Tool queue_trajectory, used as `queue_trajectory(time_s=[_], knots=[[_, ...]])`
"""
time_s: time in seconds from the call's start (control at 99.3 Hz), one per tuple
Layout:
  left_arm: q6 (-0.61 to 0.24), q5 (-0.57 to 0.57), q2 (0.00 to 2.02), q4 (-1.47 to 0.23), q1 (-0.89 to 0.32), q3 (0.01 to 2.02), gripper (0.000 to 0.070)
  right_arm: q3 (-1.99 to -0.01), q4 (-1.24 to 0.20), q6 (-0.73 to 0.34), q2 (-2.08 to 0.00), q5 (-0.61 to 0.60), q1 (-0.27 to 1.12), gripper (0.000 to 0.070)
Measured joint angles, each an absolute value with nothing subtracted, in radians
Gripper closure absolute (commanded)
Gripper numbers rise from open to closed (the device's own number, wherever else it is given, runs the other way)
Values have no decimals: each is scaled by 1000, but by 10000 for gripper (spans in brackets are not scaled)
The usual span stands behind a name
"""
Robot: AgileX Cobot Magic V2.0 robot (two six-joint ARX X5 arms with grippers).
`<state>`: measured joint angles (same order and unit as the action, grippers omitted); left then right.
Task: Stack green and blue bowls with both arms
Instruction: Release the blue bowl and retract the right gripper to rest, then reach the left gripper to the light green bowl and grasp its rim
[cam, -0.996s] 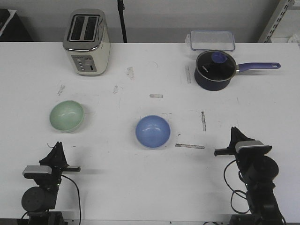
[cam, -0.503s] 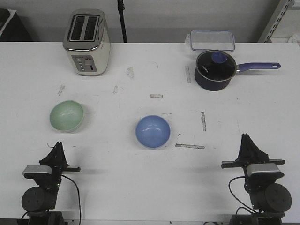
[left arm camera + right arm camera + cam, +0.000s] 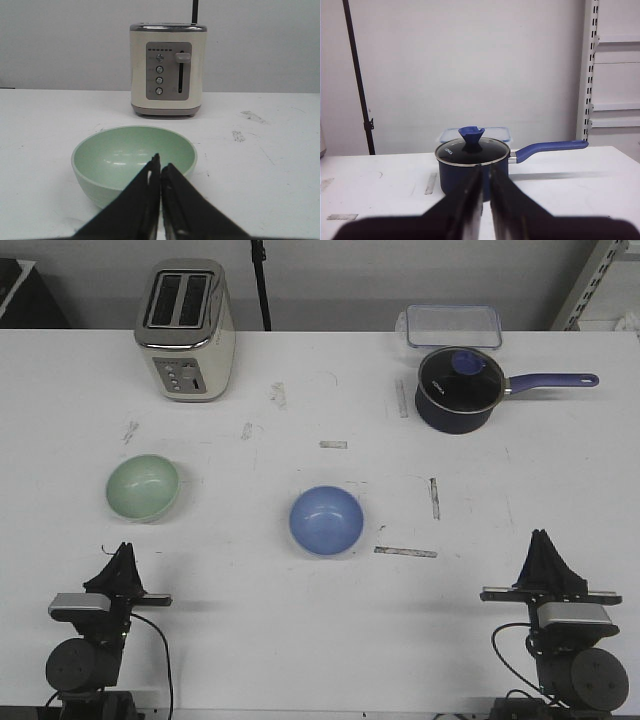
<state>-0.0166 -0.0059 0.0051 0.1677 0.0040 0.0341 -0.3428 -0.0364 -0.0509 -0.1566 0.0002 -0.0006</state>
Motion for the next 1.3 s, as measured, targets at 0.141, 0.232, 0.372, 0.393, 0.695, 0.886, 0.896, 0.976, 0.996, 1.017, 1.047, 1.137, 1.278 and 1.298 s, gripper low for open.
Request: queue_trajectory(time_s=[0.141,0.232,0.372,0.393,0.695,0.886,0.896,0.976,0.996,1.017,1.047,1.137,1.278,1.298], knots=[[-17,-6,5,168,4,34,696,-343,-37,-52,-157,1,-1,685],[-17,-6,5,168,4,34,696,-343,-37,-52,-157,0,-1,685],[-17,-6,5,168,4,34,696,-343,-36,-52,-157,0,-1,685],[-17,-6,5,168,4,34,696,-343,-35,-52,-157,0,-1,685],[-17,-6,5,172,4,36,697,-343,-35,-53,-157,1,-1,685],[-17,-6,39,139,4,134,697,-343,-35,-53,-157,1,-1,685],[-17,-6,43,138,4,143,697,-343,-35,-53,-157,1,-1,685],[-17,-6,83,121,4,209,697,-343,-35,-53,-157,1,-1,685],[-17,-6,97,120,4,224,697,-343,-35,-53,-157,1,-1,685],[-17,-6,110,118,4,237,697,-343,-35,-53,-157,1,-1,685],[-17,-6,133,114,4,259,697,-343,-35,-53,-157,1,-1,685],[-18,-6,210,99,4,326,697,-343,-35,-53,-157,1,-1,685],[-37,-6,344,35,4,459,697,-343,-35,-53,-157,1,-1,685],[-39,-6,366,23,4,478,697,-343,-35,-53,-157,1,-1,685]])
